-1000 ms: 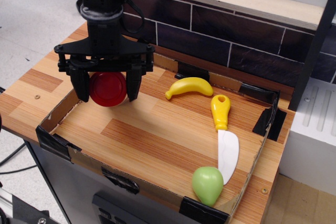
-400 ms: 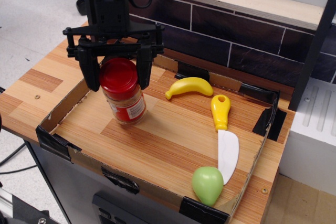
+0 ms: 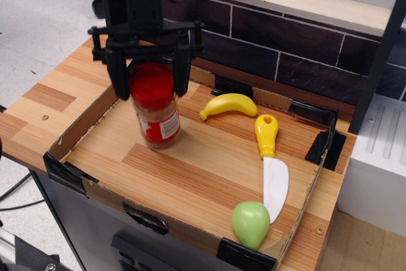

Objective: Upright basil bottle

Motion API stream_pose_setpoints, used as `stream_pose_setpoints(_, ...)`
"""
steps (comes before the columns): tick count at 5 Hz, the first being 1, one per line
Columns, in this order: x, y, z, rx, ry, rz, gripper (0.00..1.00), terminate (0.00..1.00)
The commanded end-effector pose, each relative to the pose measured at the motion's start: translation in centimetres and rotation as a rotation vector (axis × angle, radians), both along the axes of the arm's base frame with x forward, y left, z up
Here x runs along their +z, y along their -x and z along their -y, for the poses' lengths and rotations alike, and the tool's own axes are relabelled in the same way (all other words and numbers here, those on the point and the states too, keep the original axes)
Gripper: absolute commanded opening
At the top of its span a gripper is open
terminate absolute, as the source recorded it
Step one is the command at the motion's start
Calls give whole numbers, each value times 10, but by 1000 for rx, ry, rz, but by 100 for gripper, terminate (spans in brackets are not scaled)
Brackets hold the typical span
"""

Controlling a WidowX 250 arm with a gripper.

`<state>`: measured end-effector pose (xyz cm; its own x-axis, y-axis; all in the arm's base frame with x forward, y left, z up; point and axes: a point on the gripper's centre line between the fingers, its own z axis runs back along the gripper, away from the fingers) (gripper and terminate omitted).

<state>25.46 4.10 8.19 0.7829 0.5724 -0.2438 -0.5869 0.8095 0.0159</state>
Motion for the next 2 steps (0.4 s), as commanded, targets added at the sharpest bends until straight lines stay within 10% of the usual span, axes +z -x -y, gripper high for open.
stream_pose_setpoints(1,-1,-13,-11,67,-51,43,0,0)
stream_pose_setpoints(2,2,-18,-15,48,-147,138,100,0)
